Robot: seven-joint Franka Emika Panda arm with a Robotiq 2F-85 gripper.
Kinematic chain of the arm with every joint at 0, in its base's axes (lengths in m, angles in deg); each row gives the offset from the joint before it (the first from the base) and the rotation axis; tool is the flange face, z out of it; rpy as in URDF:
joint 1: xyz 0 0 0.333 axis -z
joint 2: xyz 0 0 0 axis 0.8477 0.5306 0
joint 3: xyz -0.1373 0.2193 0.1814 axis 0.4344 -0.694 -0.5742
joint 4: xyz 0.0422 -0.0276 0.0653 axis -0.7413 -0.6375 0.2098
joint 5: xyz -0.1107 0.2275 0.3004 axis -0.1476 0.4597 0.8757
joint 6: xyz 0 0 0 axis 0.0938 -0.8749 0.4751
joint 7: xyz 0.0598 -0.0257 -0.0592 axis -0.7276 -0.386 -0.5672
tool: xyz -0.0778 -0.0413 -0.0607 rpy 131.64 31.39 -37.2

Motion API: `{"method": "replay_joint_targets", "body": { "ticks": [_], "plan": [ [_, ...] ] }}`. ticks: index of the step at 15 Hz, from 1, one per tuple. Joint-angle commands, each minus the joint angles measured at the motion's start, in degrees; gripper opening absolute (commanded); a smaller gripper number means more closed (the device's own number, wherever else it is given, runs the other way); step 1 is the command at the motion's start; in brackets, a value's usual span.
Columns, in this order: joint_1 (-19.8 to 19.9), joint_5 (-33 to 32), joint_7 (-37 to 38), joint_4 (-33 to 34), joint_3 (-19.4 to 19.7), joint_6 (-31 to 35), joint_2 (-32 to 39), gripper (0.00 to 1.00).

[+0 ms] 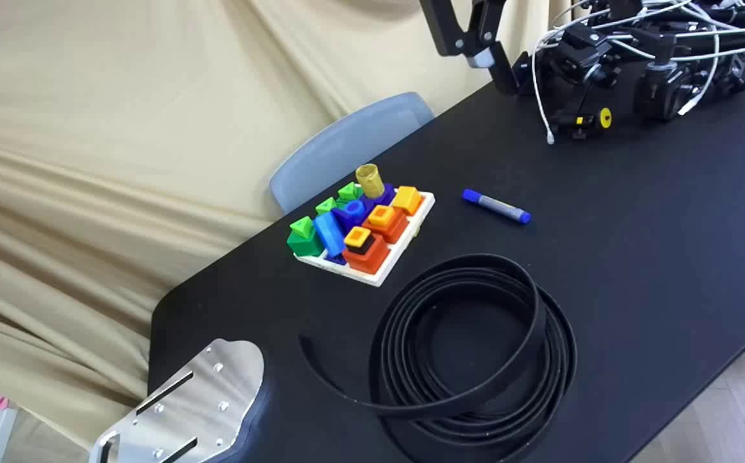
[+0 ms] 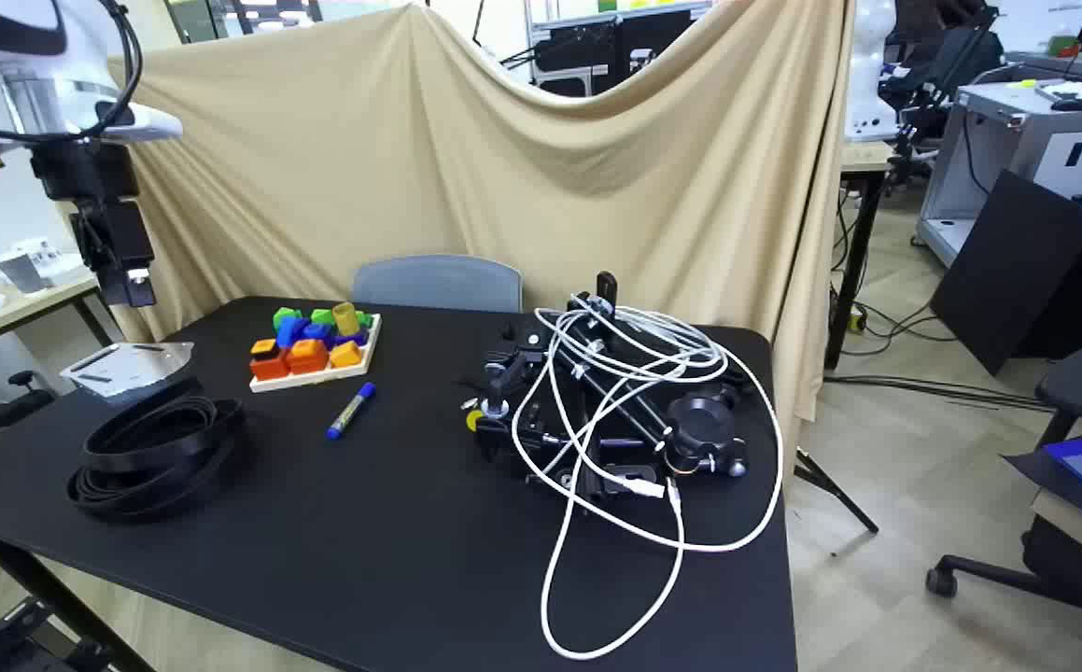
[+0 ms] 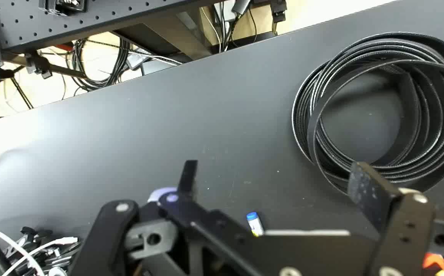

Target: Pick up the pen from the table and slightly move it backwards.

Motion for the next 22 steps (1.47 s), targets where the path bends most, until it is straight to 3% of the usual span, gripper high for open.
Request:
{"method": "replay_joint_targets", "body": {
  "ticks": [1,13,17,20,22],
  "plan": [
    [-1.91,-0.21,0.15,0.08,1.87,0.0,0.14,1.0],
    [-1.81,0.13,-0.72,0.04,2.07,1.01,0.26,1.0],
    [-1.71,-5.42,-4.01,-0.13,3.85,8.42,1.92,1.0],
    [-1.38,-8.66,-7.82,-0.78,5.68,18.99,3.7,1.0],
    [-1.12,-7.89,-15.1,-0.59,7.32,24.53,5.92,1.0]
  ]
}}
